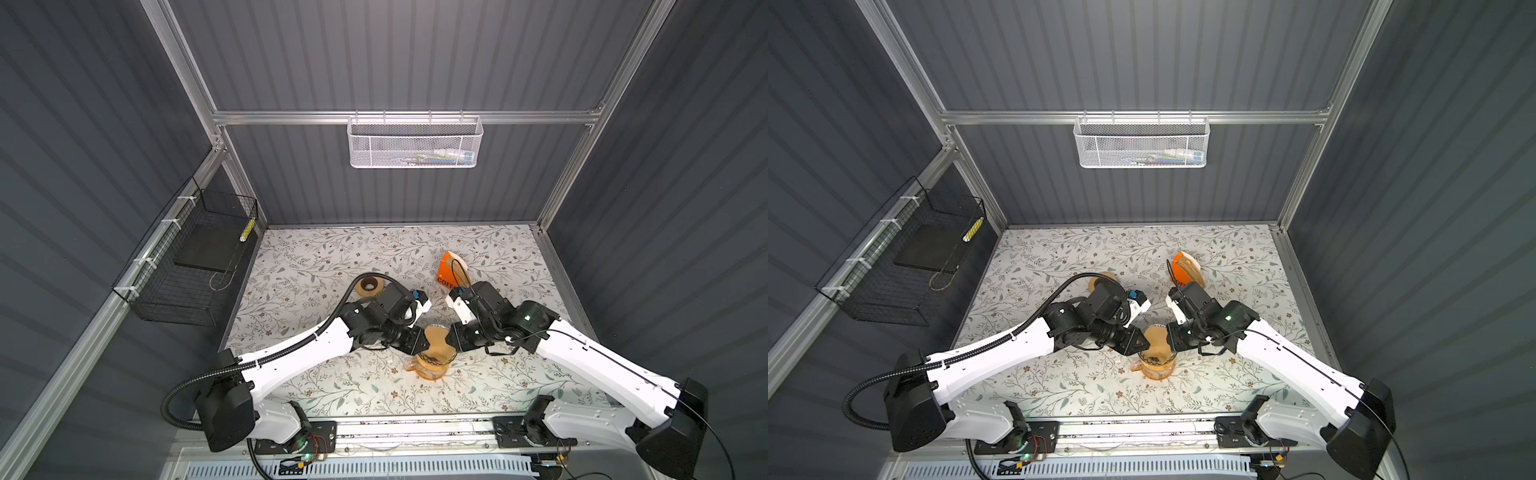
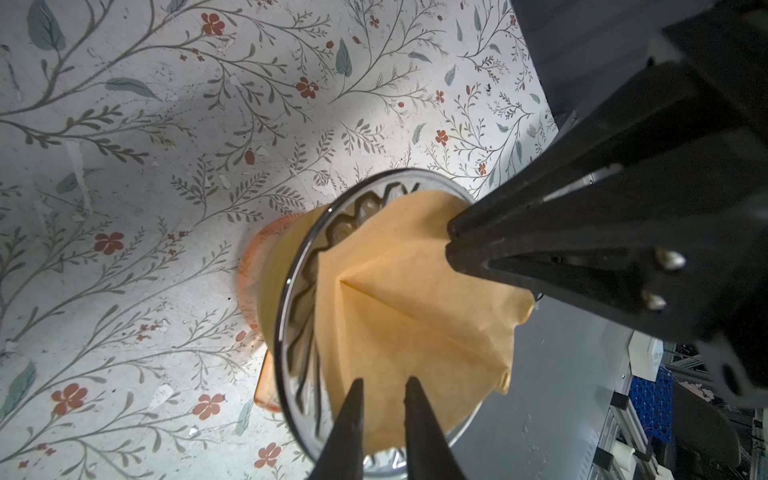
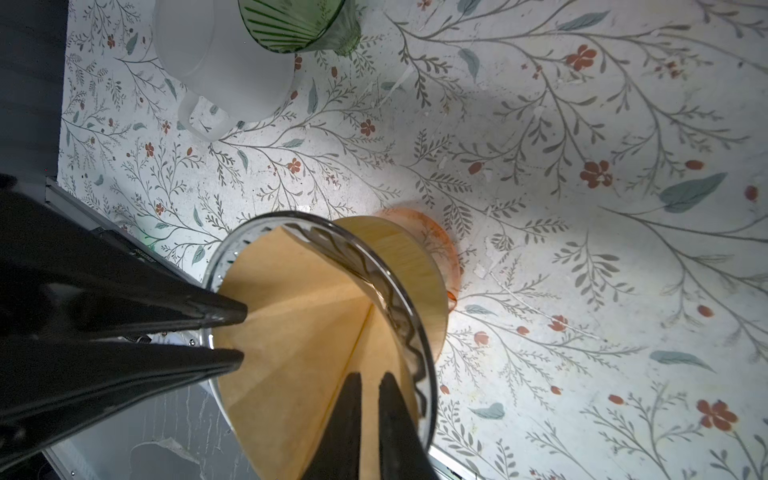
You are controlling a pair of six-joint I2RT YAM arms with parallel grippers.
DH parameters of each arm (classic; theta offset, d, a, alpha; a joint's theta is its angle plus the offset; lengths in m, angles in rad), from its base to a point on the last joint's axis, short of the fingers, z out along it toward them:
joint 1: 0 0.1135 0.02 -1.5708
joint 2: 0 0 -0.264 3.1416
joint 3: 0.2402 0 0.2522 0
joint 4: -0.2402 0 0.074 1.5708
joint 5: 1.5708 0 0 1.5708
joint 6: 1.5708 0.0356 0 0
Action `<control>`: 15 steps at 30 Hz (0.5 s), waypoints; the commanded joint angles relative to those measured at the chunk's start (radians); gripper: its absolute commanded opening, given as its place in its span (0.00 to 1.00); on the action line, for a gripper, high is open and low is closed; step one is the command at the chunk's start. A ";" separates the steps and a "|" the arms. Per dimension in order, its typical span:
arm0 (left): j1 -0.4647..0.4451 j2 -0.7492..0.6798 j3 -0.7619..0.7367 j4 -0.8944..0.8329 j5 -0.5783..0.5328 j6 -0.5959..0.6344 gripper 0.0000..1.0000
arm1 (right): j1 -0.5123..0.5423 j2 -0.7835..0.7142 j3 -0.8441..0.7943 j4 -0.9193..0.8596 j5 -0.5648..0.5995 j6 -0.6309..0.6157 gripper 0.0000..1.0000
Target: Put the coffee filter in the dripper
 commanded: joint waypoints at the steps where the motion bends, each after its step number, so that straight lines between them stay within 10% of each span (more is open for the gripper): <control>1: -0.005 -0.018 0.046 -0.018 0.019 0.016 0.20 | 0.003 -0.021 0.032 -0.024 0.021 -0.014 0.14; 15: -0.006 0.013 0.057 -0.005 -0.005 0.030 0.20 | 0.002 -0.039 0.037 -0.002 0.078 -0.022 0.15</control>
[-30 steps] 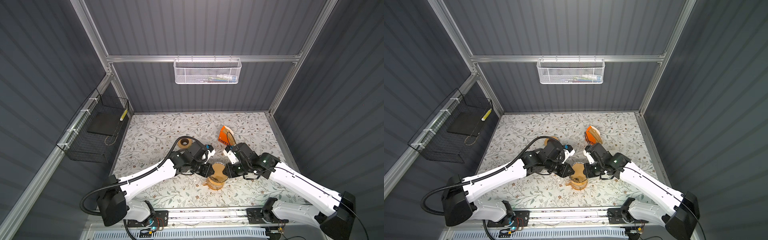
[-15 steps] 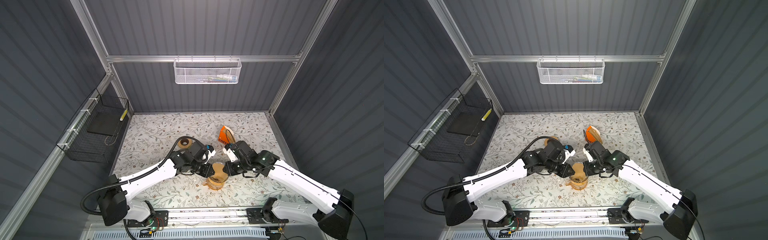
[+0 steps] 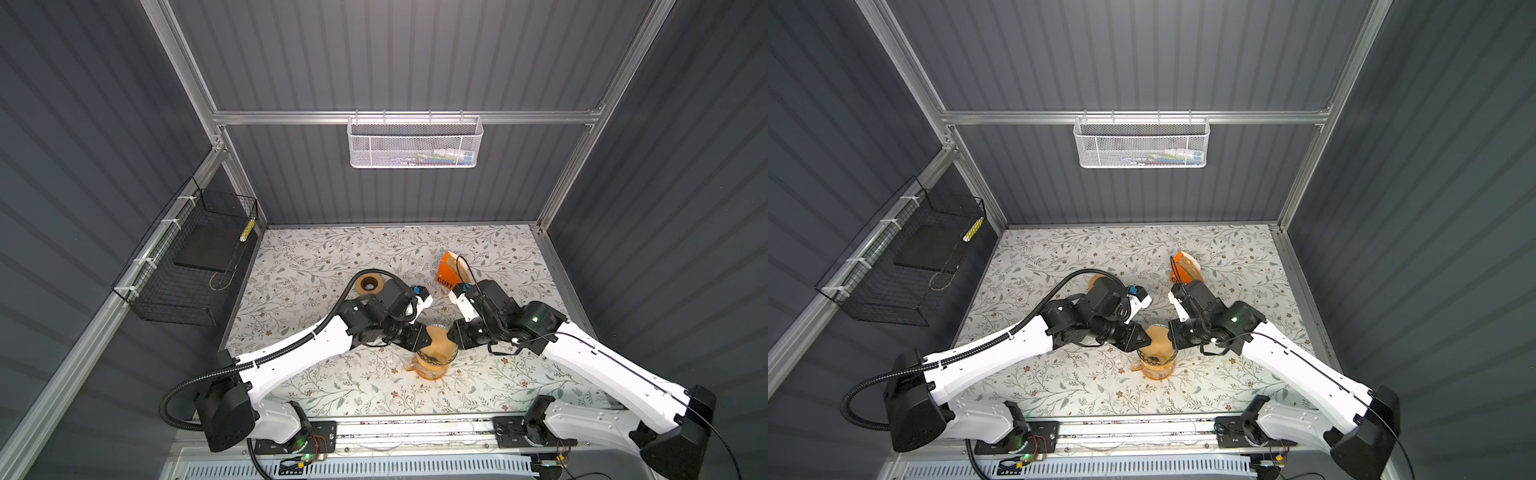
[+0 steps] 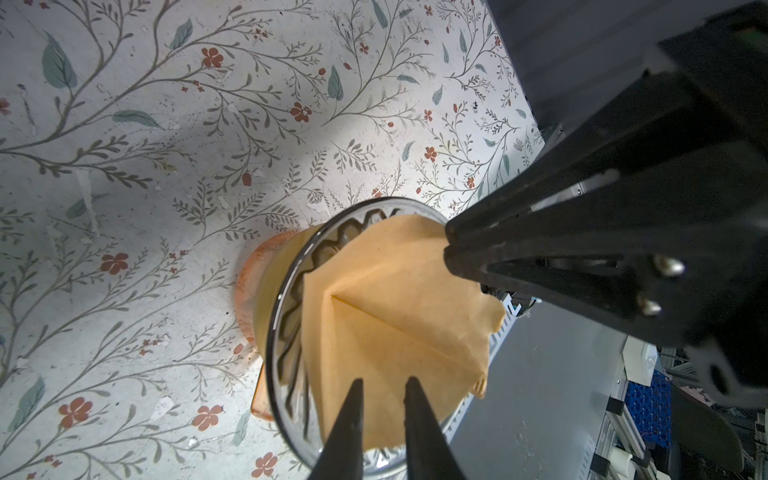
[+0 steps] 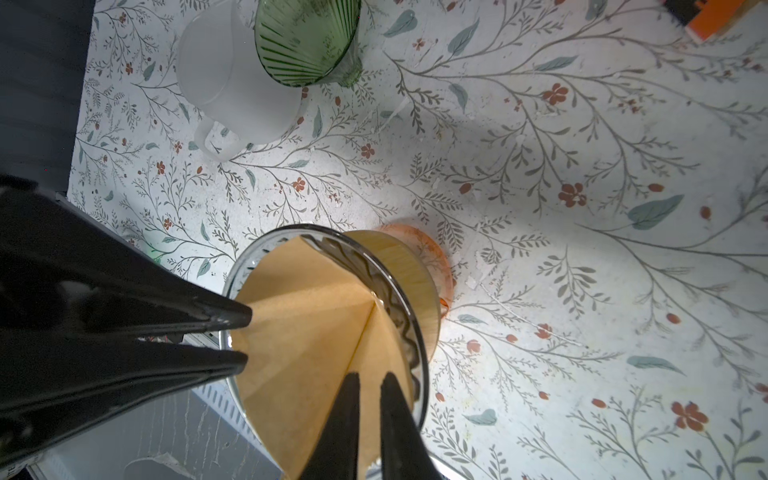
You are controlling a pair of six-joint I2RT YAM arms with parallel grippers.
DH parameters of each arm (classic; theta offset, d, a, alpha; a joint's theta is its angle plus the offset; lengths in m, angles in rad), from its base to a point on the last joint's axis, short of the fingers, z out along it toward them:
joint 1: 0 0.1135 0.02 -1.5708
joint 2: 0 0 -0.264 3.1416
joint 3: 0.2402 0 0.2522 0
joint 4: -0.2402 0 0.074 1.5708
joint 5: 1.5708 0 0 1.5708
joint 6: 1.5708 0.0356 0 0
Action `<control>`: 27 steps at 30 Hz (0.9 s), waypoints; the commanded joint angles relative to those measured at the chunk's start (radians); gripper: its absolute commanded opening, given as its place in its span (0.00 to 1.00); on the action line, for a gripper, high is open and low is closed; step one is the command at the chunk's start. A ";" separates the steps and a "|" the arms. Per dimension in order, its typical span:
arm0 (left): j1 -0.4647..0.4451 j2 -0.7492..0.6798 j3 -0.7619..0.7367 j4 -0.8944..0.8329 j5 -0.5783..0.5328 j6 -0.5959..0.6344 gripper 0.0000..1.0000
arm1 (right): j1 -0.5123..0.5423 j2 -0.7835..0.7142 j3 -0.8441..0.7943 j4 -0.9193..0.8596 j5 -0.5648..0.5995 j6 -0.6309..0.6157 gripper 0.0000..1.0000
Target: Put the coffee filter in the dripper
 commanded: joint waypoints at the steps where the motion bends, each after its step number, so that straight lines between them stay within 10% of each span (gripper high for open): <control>1: -0.005 0.019 0.025 -0.003 -0.004 0.028 0.20 | 0.002 0.003 0.022 0.000 0.041 -0.021 0.15; 27: -0.005 0.038 -0.016 0.015 -0.039 0.025 0.19 | -0.004 0.070 0.004 0.031 0.031 -0.032 0.14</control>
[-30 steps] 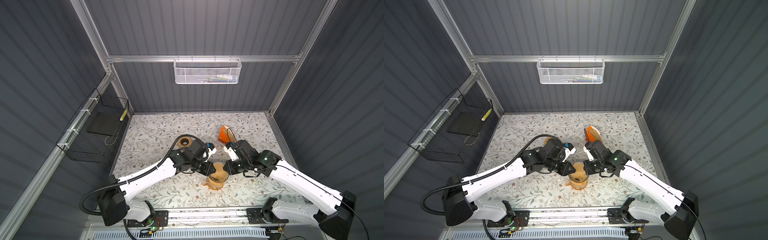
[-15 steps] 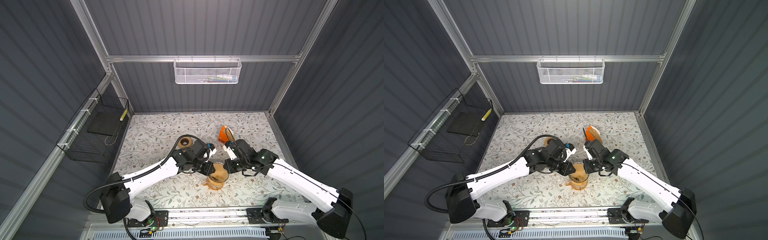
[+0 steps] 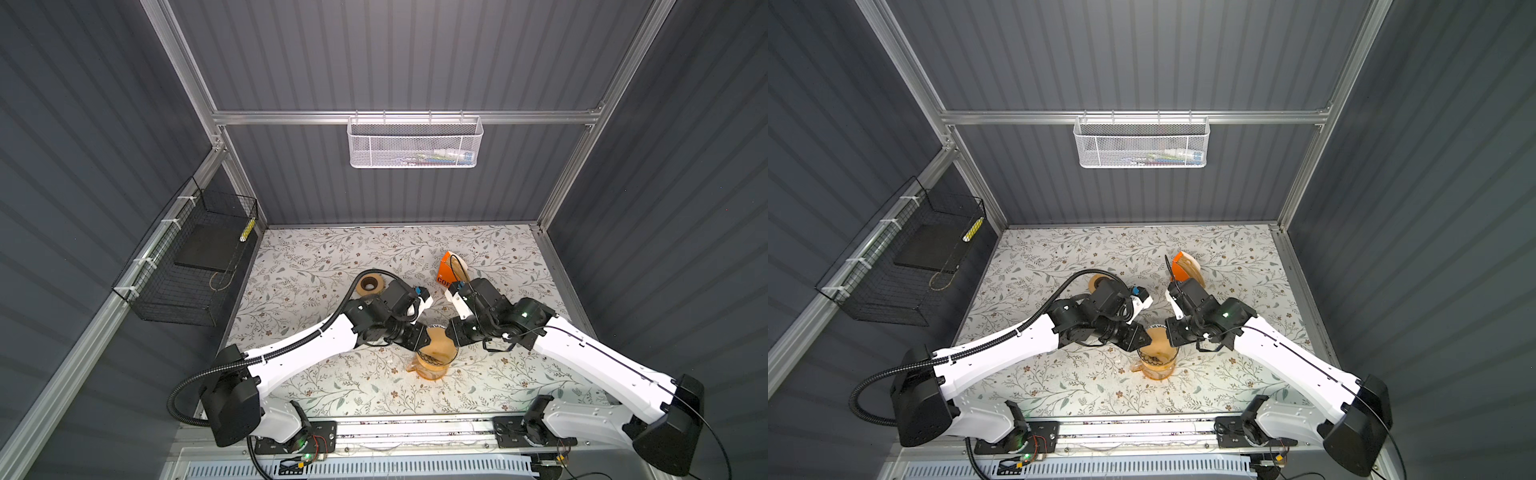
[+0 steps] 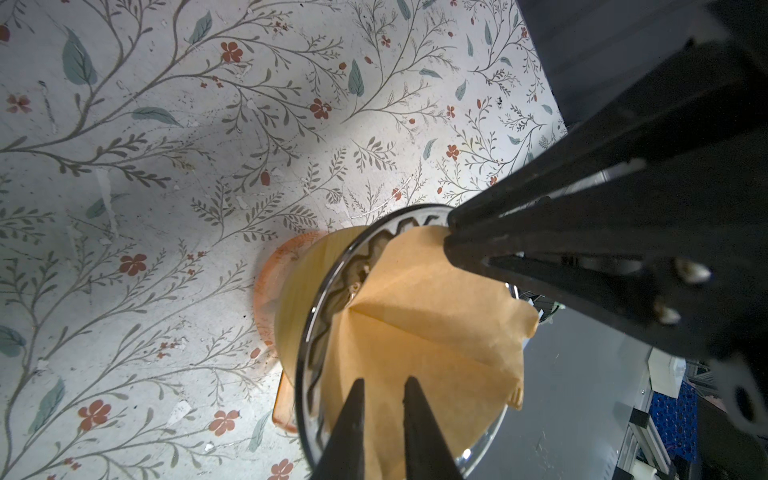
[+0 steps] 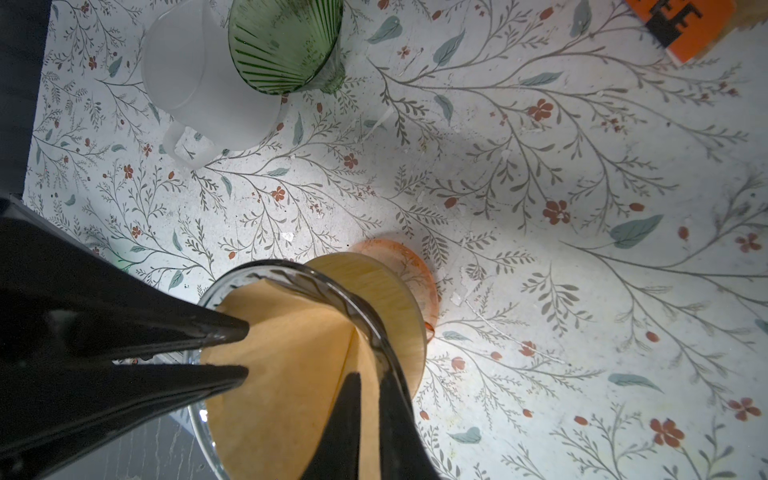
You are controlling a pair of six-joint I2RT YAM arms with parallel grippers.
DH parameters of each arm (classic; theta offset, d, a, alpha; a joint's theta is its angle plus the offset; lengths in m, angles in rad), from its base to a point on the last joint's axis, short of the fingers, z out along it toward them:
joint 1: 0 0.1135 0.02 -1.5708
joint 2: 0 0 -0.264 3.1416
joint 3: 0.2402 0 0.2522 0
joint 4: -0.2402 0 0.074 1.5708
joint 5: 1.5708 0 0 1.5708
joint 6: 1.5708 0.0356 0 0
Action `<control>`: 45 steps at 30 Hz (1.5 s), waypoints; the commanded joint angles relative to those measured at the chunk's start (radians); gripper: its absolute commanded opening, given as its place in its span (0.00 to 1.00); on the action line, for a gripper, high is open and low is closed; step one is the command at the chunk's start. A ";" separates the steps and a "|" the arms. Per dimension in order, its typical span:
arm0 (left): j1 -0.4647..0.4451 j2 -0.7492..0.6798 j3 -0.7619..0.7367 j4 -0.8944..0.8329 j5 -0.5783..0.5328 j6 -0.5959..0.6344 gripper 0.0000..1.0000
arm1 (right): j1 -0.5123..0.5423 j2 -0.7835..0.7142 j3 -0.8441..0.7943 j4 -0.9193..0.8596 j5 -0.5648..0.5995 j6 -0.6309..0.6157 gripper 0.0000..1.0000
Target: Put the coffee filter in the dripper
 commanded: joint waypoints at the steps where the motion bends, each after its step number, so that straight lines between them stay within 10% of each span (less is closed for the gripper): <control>1: -0.006 0.000 -0.013 0.008 -0.004 0.011 0.19 | -0.003 0.005 0.002 0.003 -0.003 -0.002 0.14; 28: -0.003 -0.107 0.019 0.108 -0.173 0.001 0.20 | -0.008 -0.049 0.069 0.052 -0.001 0.022 0.16; 45: -0.005 -0.078 -0.015 0.092 -0.083 0.001 0.20 | -0.039 -0.067 0.048 0.078 -0.047 0.011 0.15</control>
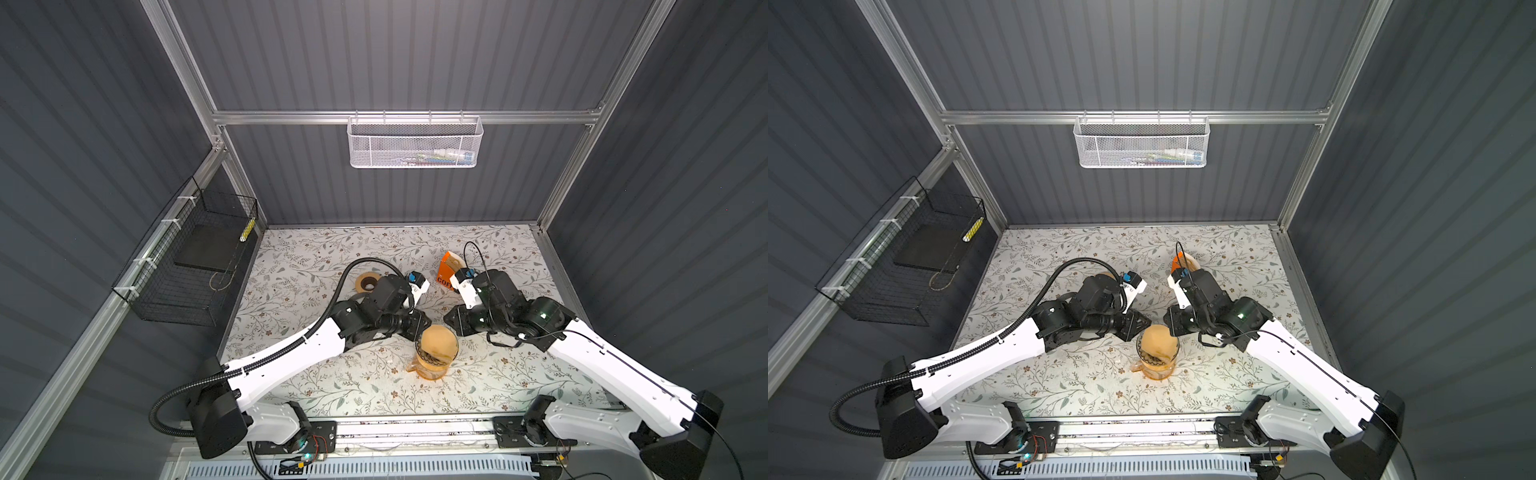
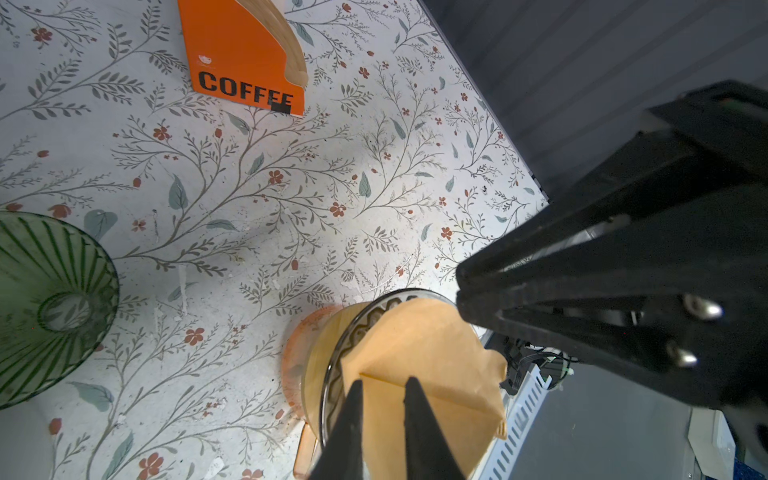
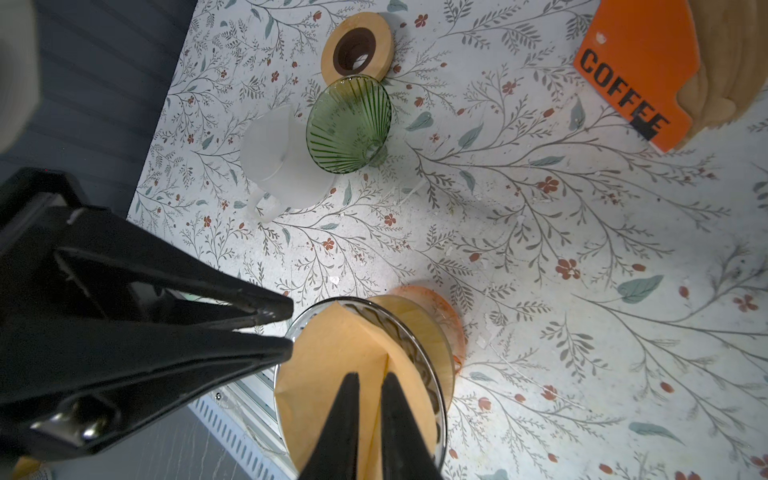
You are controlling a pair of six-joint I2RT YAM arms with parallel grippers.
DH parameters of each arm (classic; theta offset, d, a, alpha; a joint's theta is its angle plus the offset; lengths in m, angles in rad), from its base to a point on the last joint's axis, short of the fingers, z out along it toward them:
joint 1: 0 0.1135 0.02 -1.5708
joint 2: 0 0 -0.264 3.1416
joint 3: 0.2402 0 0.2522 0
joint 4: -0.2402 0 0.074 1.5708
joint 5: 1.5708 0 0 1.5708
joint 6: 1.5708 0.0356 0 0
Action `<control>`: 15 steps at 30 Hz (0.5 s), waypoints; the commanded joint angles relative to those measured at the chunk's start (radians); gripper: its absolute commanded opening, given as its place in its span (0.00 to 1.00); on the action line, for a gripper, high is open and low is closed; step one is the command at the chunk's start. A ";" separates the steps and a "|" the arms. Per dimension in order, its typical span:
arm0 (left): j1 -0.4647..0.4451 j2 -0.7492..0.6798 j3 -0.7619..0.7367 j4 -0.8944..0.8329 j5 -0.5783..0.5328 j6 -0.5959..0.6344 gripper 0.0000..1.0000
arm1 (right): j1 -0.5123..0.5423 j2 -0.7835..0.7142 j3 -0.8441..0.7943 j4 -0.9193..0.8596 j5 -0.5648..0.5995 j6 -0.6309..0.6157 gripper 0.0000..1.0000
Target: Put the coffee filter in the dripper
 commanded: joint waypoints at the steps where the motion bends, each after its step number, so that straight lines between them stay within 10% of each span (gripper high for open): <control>1: -0.004 0.009 -0.017 -0.025 0.049 0.003 0.20 | -0.010 0.001 -0.010 0.018 -0.024 -0.003 0.15; 15: -0.004 0.027 -0.067 -0.032 0.091 -0.014 0.20 | -0.010 0.046 -0.110 0.035 -0.072 0.019 0.14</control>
